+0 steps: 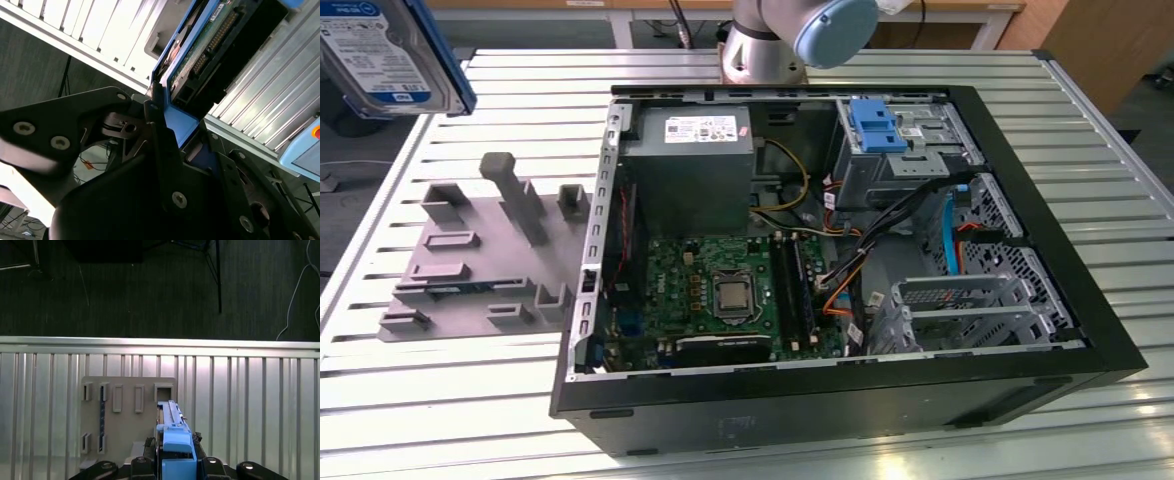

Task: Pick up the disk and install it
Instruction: 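Pick up the disk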

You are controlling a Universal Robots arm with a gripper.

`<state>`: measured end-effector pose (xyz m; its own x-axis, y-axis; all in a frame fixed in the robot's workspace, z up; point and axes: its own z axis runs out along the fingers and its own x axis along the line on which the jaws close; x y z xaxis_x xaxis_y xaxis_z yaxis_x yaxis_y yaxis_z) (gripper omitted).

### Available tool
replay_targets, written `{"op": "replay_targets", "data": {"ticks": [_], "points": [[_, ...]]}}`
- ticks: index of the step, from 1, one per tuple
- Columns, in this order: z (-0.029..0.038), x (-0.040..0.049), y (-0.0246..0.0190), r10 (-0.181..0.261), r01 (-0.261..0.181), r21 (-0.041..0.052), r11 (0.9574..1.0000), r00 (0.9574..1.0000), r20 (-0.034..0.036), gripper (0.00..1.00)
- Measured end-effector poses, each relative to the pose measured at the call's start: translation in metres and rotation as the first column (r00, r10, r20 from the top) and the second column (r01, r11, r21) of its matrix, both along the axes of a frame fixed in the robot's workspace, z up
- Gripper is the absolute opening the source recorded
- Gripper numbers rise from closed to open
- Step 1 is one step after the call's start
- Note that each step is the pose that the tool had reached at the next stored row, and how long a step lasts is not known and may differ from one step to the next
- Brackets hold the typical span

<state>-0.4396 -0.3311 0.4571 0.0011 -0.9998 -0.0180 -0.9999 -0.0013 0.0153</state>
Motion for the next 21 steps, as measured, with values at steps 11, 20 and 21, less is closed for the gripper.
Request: {"op": "replay_targets", "data": {"ticks": [11,20,21], "points": [[0.0028,-0.0002,-0.0002,0.0,0.0,0.0002,1.0,1.0,0.0002,0.36],[0.0154,-0.0001,-0.0002,0.0,0.0,0.0004,1.0,1.0,0.0002,0.36],[0.0165,-0.0001,-0.0002,0.0,0.0,0.0004,1.0,1.0,0.0001,0.36]]}}
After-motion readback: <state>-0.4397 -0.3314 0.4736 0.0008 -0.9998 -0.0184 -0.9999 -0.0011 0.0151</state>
